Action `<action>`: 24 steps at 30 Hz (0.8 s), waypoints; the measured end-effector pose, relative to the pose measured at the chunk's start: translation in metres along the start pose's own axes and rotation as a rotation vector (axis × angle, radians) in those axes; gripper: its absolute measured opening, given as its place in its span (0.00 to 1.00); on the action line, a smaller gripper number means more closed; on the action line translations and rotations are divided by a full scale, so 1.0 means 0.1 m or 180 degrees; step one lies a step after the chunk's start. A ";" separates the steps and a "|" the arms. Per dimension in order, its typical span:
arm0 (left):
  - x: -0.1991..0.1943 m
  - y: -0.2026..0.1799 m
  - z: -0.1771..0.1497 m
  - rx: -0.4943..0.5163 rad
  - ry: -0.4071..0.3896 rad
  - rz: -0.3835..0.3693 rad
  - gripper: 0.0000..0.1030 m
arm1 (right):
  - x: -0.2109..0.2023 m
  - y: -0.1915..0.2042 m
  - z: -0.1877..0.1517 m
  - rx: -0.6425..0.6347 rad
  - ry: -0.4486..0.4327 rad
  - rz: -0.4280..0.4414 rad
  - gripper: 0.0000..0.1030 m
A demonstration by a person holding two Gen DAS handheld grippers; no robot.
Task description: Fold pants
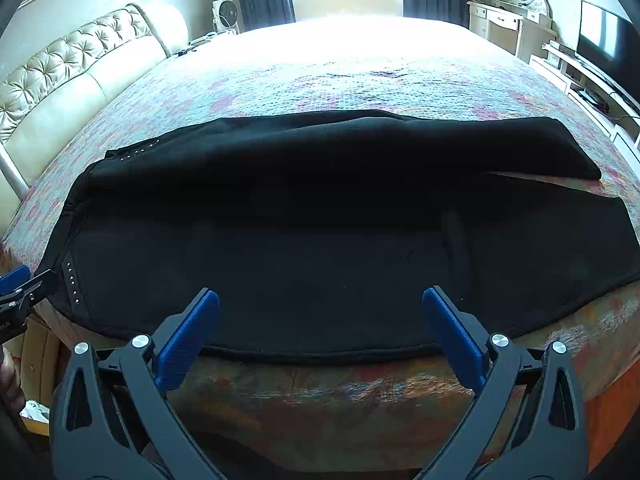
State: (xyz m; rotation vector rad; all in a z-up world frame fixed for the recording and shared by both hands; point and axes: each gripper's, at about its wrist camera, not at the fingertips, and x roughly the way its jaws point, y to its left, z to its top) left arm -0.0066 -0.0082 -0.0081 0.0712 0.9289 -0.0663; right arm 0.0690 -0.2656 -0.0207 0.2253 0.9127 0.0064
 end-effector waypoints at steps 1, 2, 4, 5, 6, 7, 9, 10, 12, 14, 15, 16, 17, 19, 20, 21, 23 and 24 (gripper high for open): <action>0.00 0.00 -0.01 0.0002 -0.0002 0.0001 0.91 | 0.00 0.00 0.00 -0.0002 0.0003 0.0000 0.98; -0.02 -0.02 0.02 0.0001 0.0004 0.0006 0.91 | 0.00 0.00 0.00 -0.0002 0.0006 -0.0002 0.98; -0.01 -0.02 0.01 0.0009 0.0006 0.0001 0.91 | 0.01 0.01 -0.01 -0.0006 0.0013 0.0003 0.98; -0.02 -0.02 0.02 0.0011 0.0012 -0.0003 0.91 | 0.02 0.01 -0.01 -0.0006 0.0017 0.0003 0.98; -0.02 -0.03 0.02 0.0011 0.0010 -0.0002 0.91 | 0.02 0.01 -0.01 -0.0007 0.0018 0.0003 0.98; -0.01 -0.03 0.01 0.0018 0.0014 -0.0004 0.91 | 0.02 0.01 -0.01 -0.0007 0.0019 0.0005 0.98; -0.02 -0.03 0.00 0.0019 -0.0001 0.0013 0.91 | 0.03 0.01 -0.01 -0.0010 0.0028 0.0006 0.98; -0.02 -0.03 -0.01 0.0019 -0.0006 0.0011 0.91 | 0.04 0.00 -0.01 -0.0011 0.0033 0.0005 0.98; -0.01 -0.03 -0.02 0.0019 0.0003 -0.0002 0.91 | 0.04 0.00 -0.01 -0.0007 0.0035 0.0008 0.98; -0.02 -0.03 0.01 0.0020 0.0016 0.0001 0.91 | 0.05 0.01 -0.02 -0.0010 0.0044 0.0006 0.98; -0.01 -0.03 0.01 0.0021 0.0021 -0.0002 0.91 | 0.05 0.00 -0.01 -0.0011 0.0047 0.0006 0.98; -0.01 -0.04 0.02 0.0020 0.0027 -0.0003 0.91 | 0.05 0.00 -0.01 -0.0010 0.0047 0.0009 0.98; -0.01 -0.03 0.02 0.0021 0.0027 -0.0002 0.91 | 0.05 0.01 -0.02 -0.0009 0.0049 0.0013 0.98; -0.01 -0.03 0.02 0.0026 0.0029 -0.0004 0.91 | 0.06 0.01 -0.02 -0.0014 0.0062 0.0014 0.98; -0.01 -0.04 0.02 0.0030 0.0031 -0.0004 0.91 | 0.07 0.01 -0.02 -0.0015 0.0065 0.0014 0.98; -0.01 -0.04 0.02 0.0032 0.0031 -0.0002 0.91 | 0.07 0.01 -0.02 -0.0014 0.0065 0.0018 0.98; -0.01 -0.04 0.02 0.0037 0.0034 -0.0009 0.91 | 0.08 0.01 -0.02 -0.0021 0.0073 0.0019 0.98; -0.01 -0.04 0.02 0.0038 0.0031 -0.0006 0.91 | 0.08 0.01 -0.02 -0.0026 0.0079 0.0018 0.98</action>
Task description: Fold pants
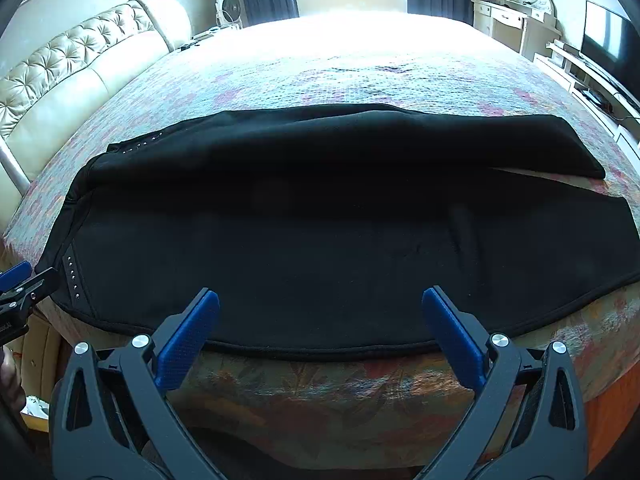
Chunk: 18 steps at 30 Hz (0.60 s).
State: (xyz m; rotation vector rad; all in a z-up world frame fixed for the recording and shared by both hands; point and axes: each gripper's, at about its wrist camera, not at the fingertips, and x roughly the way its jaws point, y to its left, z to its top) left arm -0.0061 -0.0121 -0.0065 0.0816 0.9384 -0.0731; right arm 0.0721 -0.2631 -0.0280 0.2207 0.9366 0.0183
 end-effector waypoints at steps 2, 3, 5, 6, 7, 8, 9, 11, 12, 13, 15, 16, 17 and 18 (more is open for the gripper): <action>0.00 0.00 0.00 0.0006 -0.0002 0.0005 0.91 | 0.00 0.00 0.00 -0.0001 0.0003 0.0002 0.98; 0.00 0.00 0.00 0.0003 0.0001 0.0004 0.91 | 0.00 0.00 0.00 0.0000 0.0002 0.0003 0.98; 0.00 0.00 0.00 -0.0007 0.0002 0.0008 0.91 | 0.01 0.00 -0.01 0.0000 0.0010 0.0002 0.98; 0.01 0.00 0.00 -0.0005 0.0007 0.0007 0.91 | 0.01 0.01 0.00 -0.0001 0.0014 0.0000 0.98; 0.01 0.01 0.00 -0.0005 0.0008 0.0009 0.91 | 0.02 0.01 0.00 -0.0002 0.0016 0.0001 0.98; 0.01 0.01 0.00 -0.0008 0.0005 0.0007 0.91 | 0.02 0.01 -0.01 -0.0004 0.0019 0.0003 0.98; 0.01 0.00 0.01 -0.0007 0.0005 0.0007 0.91 | 0.02 0.01 -0.01 -0.0007 0.0021 0.0005 0.98; 0.01 0.01 0.00 -0.0004 0.0006 0.0008 0.91 | 0.02 0.01 -0.01 -0.0013 0.0026 0.0005 0.98; 0.01 0.01 0.00 -0.0005 0.0008 0.0008 0.91 | 0.03 0.01 -0.01 -0.0015 0.0033 0.0005 0.98; 0.01 0.01 0.01 -0.0009 0.0008 0.0006 0.91 | 0.03 0.01 -0.01 -0.0017 0.0041 0.0006 0.98; 0.01 0.01 0.00 -0.0013 0.0013 0.0007 0.91 | 0.04 0.01 -0.02 -0.0015 0.0049 0.0009 0.98; 0.01 0.01 0.00 -0.0011 0.0014 0.0009 0.91 | 0.03 0.01 -0.02 -0.0013 0.0050 0.0013 0.98; 0.01 0.01 0.00 -0.0011 0.0009 0.0013 0.91 | 0.03 0.01 -0.02 -0.0013 0.0048 0.0015 0.98; 0.00 0.00 0.00 -0.0012 0.0007 0.0012 0.91 | 0.03 0.01 -0.02 -0.0015 0.0046 0.0015 0.98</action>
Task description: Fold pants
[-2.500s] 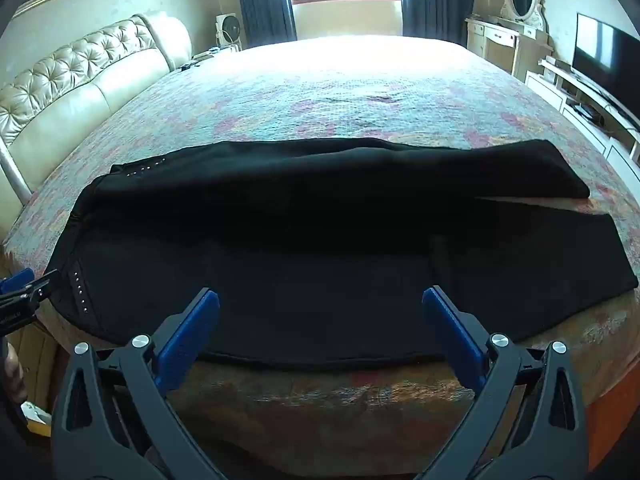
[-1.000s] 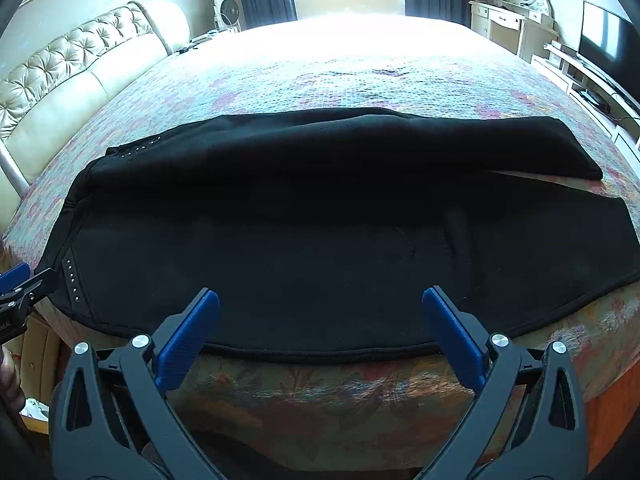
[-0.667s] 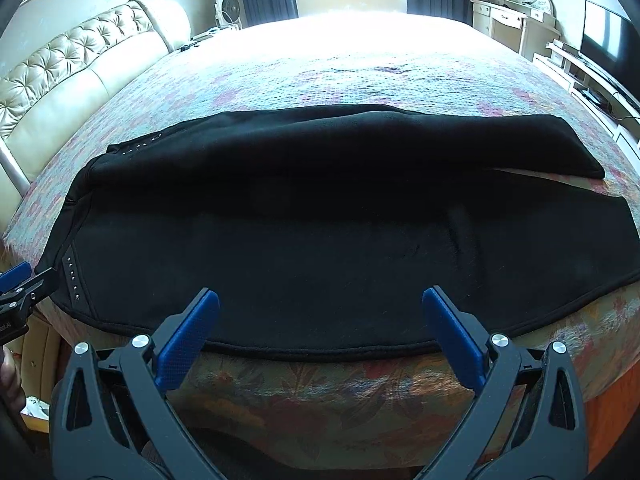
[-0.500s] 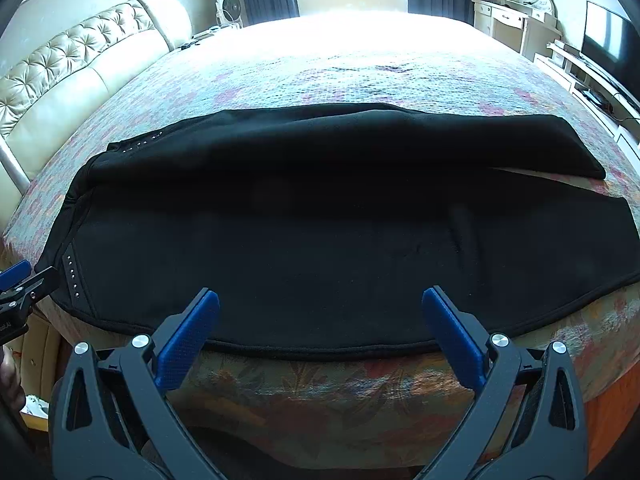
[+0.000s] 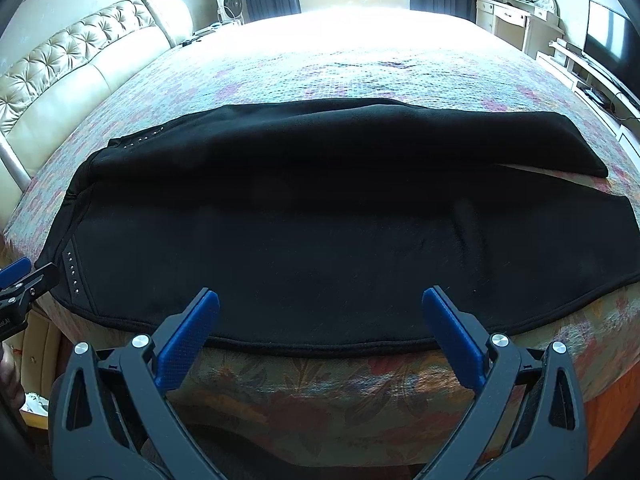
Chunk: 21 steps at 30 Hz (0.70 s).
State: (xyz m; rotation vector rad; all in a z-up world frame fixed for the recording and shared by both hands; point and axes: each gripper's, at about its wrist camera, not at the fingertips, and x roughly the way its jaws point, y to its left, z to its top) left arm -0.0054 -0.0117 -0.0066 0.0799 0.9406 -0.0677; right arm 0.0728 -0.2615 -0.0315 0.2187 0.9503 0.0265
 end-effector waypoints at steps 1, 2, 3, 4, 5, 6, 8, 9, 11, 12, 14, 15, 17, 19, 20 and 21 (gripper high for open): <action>0.00 0.00 0.00 0.0000 0.0000 -0.0004 0.91 | 0.00 0.00 0.00 -0.0005 0.0001 0.0000 0.98; 0.00 0.00 0.00 0.0001 -0.0001 -0.0001 0.91 | 0.00 0.00 0.00 -0.0008 0.0004 -0.0003 0.98; 0.00 0.00 0.00 0.0004 -0.0004 0.0006 0.91 | 0.01 0.00 0.00 -0.0008 0.0007 -0.0003 0.98; 0.00 -0.01 0.00 0.0005 -0.0001 0.0009 0.91 | 0.01 0.00 0.00 -0.0005 0.0010 0.0001 0.98; 0.00 -0.01 -0.01 0.0004 0.0002 0.0008 0.91 | 0.01 0.00 0.00 -0.0003 0.0015 0.0003 0.98; 0.00 -0.01 -0.01 0.0002 0.0004 0.0005 0.91 | 0.02 0.01 0.00 -0.0004 0.0021 0.0003 0.98; 0.00 -0.01 -0.01 0.0002 0.0005 0.0011 0.91 | 0.02 0.01 -0.01 -0.0006 0.0025 0.0004 0.98; 0.00 -0.02 -0.01 0.0004 0.0004 0.0011 0.91 | 0.02 0.02 -0.01 -0.0006 0.0027 0.0006 0.98; 0.00 -0.01 -0.01 0.0001 0.0003 0.0009 0.91 | 0.02 0.02 -0.01 -0.0008 0.0028 0.0006 0.98; 0.00 -0.02 -0.01 0.0002 0.0001 0.0011 0.91 | 0.02 0.02 -0.01 -0.0008 0.0028 0.0005 0.98; 0.00 -0.02 -0.01 0.0003 0.0002 0.0012 0.91 | 0.02 0.02 -0.01 -0.0006 0.0030 0.0008 0.98; 0.00 -0.02 -0.02 0.0002 0.0003 0.0013 0.91 | 0.02 0.02 -0.02 -0.0006 0.0034 0.0008 0.98; 0.00 -0.01 -0.01 0.0000 0.0007 0.0007 0.91 | 0.03 0.02 -0.02 -0.0008 0.0041 0.0010 0.98; 0.00 -0.01 -0.01 0.0002 0.0004 0.0007 0.91 | 0.03 0.03 -0.02 -0.0010 0.0043 0.0011 0.98; 0.00 -0.01 -0.01 0.0003 0.0006 0.0004 0.91 | 0.03 0.03 -0.02 -0.0011 0.0043 0.0015 0.98; 0.00 -0.01 -0.01 0.0004 0.0007 0.0001 0.91 | 0.03 0.04 -0.02 -0.0015 0.0045 0.0019 0.98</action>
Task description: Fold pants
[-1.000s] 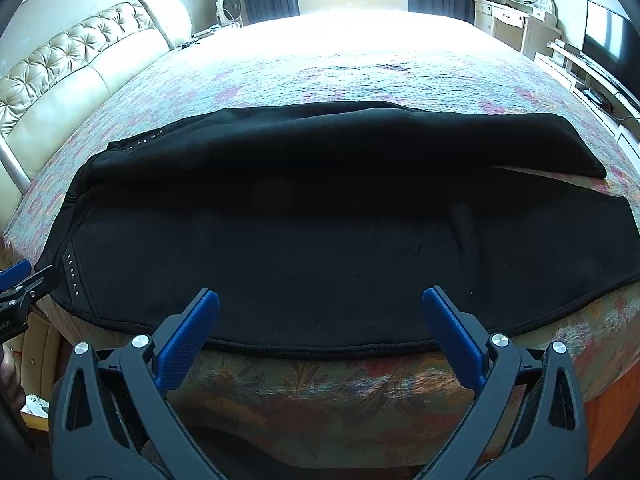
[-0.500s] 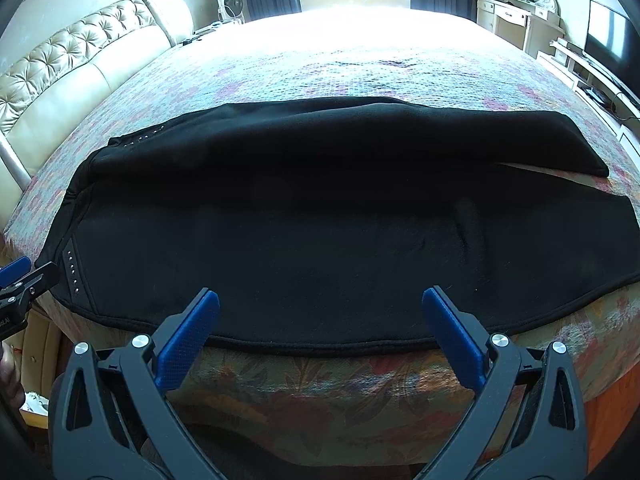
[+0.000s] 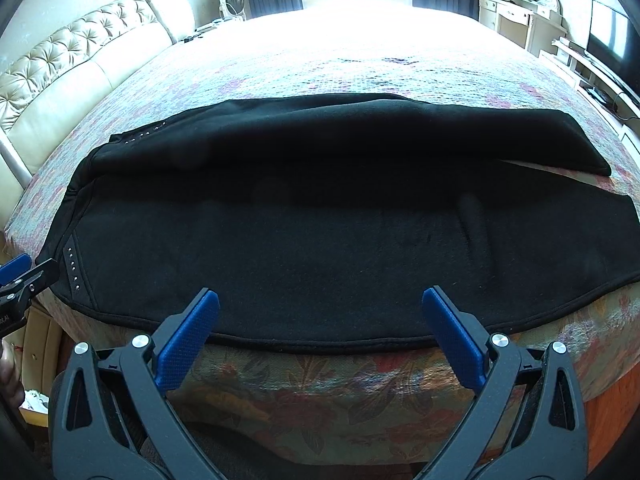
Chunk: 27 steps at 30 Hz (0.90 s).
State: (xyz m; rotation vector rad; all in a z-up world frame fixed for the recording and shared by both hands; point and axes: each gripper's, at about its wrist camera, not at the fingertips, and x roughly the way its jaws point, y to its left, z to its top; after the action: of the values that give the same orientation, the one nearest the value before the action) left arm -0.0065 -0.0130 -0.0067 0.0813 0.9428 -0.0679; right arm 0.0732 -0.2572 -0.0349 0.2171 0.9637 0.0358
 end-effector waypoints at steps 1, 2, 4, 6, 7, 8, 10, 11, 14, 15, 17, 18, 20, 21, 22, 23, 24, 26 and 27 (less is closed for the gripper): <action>0.00 0.00 0.00 -0.0001 0.0001 0.0000 0.91 | 0.00 0.00 0.00 -0.0006 0.0004 0.0001 0.98; 0.00 0.00 0.00 0.0002 0.0004 -0.0001 0.91 | 0.01 0.01 0.00 -0.0009 0.0007 0.0004 0.98; 0.00 0.01 0.00 0.0000 0.0017 -0.0008 0.91 | 0.01 0.02 0.00 -0.0007 0.0013 0.0020 0.98; 0.01 0.01 0.00 0.0003 0.0027 -0.0011 0.91 | 0.01 0.02 0.00 -0.0011 0.0019 0.0031 0.98; 0.01 0.01 0.01 0.0007 0.0032 -0.0008 0.91 | 0.01 0.02 0.00 -0.0014 0.0020 0.0035 0.98; 0.00 0.02 0.01 0.0005 0.0031 -0.0011 0.91 | 0.01 0.02 0.00 -0.0015 0.0022 0.0038 0.98; -0.03 0.05 0.05 -0.0004 -0.0008 -0.0040 0.91 | 0.01 0.01 0.01 -0.0007 0.0032 0.0058 0.98; -0.07 0.08 0.08 -0.0002 -0.0069 -0.0049 0.91 | 0.00 0.01 0.01 -0.0003 0.0035 0.0068 0.98; -0.27 0.24 0.25 -0.0022 -0.0381 -0.0104 0.91 | -0.02 0.01 0.01 0.0005 0.0029 0.0109 0.98; -0.32 0.36 0.33 -0.0073 -0.0440 -0.0190 0.91 | -0.03 0.01 0.01 0.0005 0.0034 0.0131 0.98; -0.31 0.58 0.48 -0.0201 -0.0336 -0.0365 0.91 | -0.05 0.01 0.01 0.0009 0.0048 0.0186 0.98; -0.27 0.71 0.56 -0.0276 -0.0253 -0.0470 0.91 | -0.05 0.02 0.02 0.0007 0.0058 0.0222 0.98; -0.16 1.03 0.74 -0.0488 -0.0184 -0.0745 0.91 | -0.06 0.04 0.06 -0.0042 0.0087 0.0346 0.98; -0.08 1.19 0.83 -0.0610 -0.0161 -0.0872 0.91 | -0.07 0.05 0.10 -0.0092 0.0098 0.0413 0.98; 0.05 1.38 0.94 -0.0752 -0.0085 -0.0992 0.91 | -0.07 0.07 0.17 -0.0147 0.0092 0.0476 0.98; 0.21 1.55 1.05 -0.0859 0.0037 -0.1089 0.91 | -0.08 0.09 0.24 -0.0194 0.0061 0.0540 0.98; 0.40 1.71 1.16 -0.0945 0.0159 -0.1187 0.91 | -0.08 0.11 0.33 -0.0260 0.0017 0.0640 0.98; 0.73 1.94 1.31 -0.1050 0.0328 -0.1372 0.91 | -0.07 0.14 0.49 -0.0387 -0.0085 0.0762 0.98; 0.94 2.07 1.38 -0.1127 0.0438 -0.1494 0.91 | -0.03 0.14 0.58 -0.0428 -0.0133 0.0799 0.98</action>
State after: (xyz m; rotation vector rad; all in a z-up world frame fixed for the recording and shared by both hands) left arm 0.1791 0.1772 0.0066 -0.4698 1.0835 -0.3303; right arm 0.1199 -0.2535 0.0027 0.2128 0.8844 0.3242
